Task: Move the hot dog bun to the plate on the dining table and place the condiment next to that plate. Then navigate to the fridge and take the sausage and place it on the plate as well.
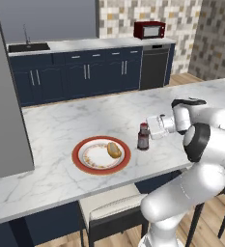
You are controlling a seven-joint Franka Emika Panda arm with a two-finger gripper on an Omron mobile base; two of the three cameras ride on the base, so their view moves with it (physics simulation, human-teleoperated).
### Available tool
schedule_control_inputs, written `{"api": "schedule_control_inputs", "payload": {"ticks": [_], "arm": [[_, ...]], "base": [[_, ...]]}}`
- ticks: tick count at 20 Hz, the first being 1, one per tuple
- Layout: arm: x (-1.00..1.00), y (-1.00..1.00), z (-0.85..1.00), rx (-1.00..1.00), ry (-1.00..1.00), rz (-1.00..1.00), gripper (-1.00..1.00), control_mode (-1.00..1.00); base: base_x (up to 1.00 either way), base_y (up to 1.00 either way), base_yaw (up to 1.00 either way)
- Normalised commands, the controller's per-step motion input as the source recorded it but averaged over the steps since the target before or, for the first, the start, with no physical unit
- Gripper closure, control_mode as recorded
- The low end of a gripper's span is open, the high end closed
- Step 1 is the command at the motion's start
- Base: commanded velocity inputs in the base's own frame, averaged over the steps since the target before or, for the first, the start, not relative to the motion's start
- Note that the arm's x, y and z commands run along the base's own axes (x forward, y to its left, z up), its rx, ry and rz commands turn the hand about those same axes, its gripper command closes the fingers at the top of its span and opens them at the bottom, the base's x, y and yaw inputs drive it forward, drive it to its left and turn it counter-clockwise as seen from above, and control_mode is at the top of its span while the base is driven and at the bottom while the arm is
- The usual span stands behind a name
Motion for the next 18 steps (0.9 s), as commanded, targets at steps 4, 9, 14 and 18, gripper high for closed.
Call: {"api": "schedule_control_inputs", "payload": {"ticks": [4,9,14,18], "arm": [[0.09,0.03,-0.49,0.0,-0.1,0.02,1.0,-1.0],[0.0,0.17,-0.32,0.0,-0.15,0.0,1.0,-1.0],[0.18,0.17,-0.27,0.0,-0.13,0.0,1.0,-1.0],[0.24,0.16,-0.29,0.0,-0.11,0.0,1.0,-1.0]], "base": [[0.0,0.0,0.0],[0.0,0.0,0.0],[0.0,0.0,0.0],[0.0,0.0,0.0]]}}
